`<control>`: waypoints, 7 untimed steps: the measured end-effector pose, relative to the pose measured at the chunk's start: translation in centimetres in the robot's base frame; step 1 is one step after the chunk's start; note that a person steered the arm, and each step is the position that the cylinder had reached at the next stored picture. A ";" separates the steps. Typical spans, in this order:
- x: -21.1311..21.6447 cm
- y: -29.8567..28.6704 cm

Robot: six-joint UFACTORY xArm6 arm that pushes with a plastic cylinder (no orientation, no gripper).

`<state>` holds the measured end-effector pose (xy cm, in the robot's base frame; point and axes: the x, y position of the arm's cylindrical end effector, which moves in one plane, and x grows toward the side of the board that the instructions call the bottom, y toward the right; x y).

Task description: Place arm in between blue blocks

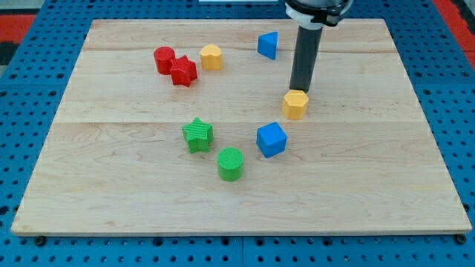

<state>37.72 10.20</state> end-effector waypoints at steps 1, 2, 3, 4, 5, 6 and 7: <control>0.4 0.3; 0.7 0.5; 1.4 0.5; 2.5 0.5; 2.2 1.4; -0.6 2.7; -1.7 -1.8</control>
